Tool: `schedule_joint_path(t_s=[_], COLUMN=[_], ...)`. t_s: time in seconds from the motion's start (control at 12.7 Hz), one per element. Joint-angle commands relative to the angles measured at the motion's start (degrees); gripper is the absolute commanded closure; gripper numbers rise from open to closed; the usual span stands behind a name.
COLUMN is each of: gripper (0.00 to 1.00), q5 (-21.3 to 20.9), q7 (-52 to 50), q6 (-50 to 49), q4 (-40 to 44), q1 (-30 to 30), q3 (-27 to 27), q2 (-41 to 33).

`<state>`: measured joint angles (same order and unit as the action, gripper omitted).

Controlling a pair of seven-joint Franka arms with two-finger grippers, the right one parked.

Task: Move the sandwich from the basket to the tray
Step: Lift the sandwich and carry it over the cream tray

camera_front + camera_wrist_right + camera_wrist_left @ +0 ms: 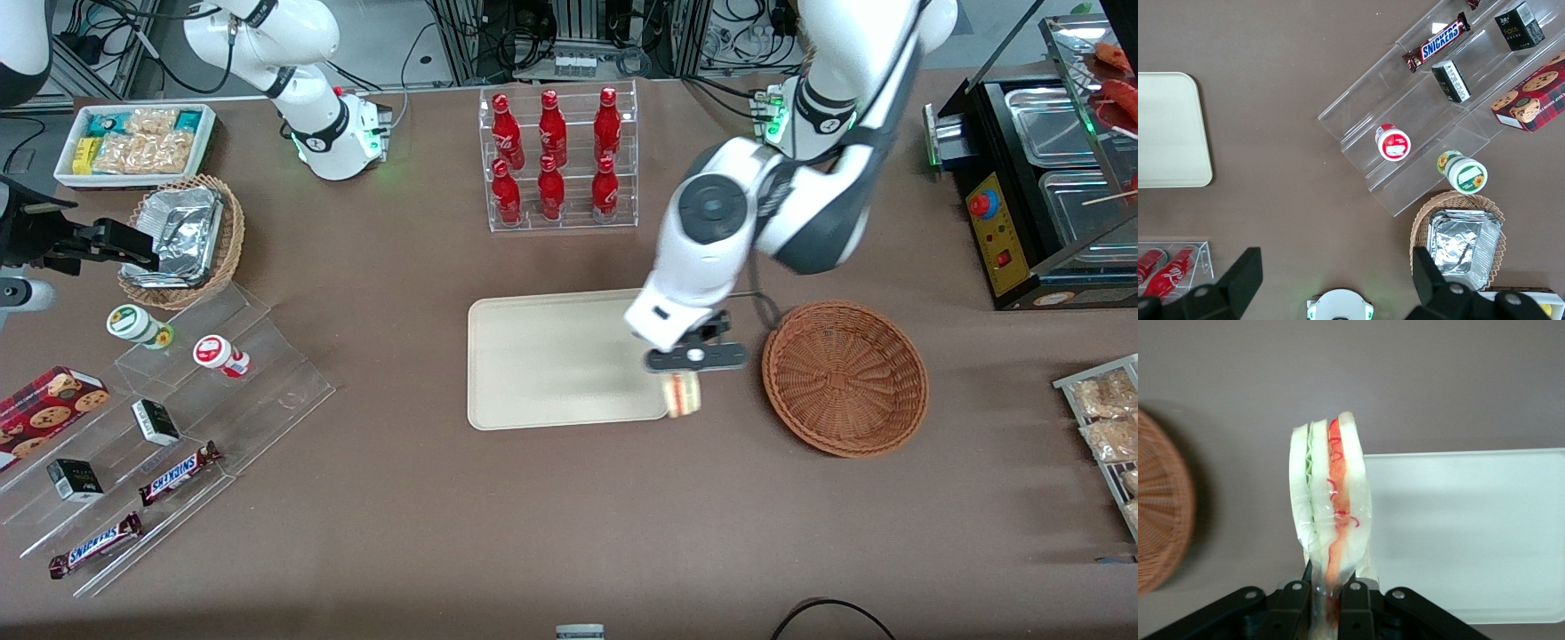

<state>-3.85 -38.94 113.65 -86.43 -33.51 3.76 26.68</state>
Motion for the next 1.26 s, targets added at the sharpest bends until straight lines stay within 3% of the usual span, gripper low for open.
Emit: schedule_joint_path(t_s=[0.0,0.32,1.18], gripper=[1.00,1.00,1.00], q5=[-0.10,-0.10,-0.10], q7=[-1.49,-2.02,-4.13], q6=[-0.54,5.00,5.09], q4=[6.62,7.77,8.47], q1=[-3.74,-6.56,-11.13], q3=[-0.78,-0.78,-0.69], q2=[6.53,10.23,16.55])
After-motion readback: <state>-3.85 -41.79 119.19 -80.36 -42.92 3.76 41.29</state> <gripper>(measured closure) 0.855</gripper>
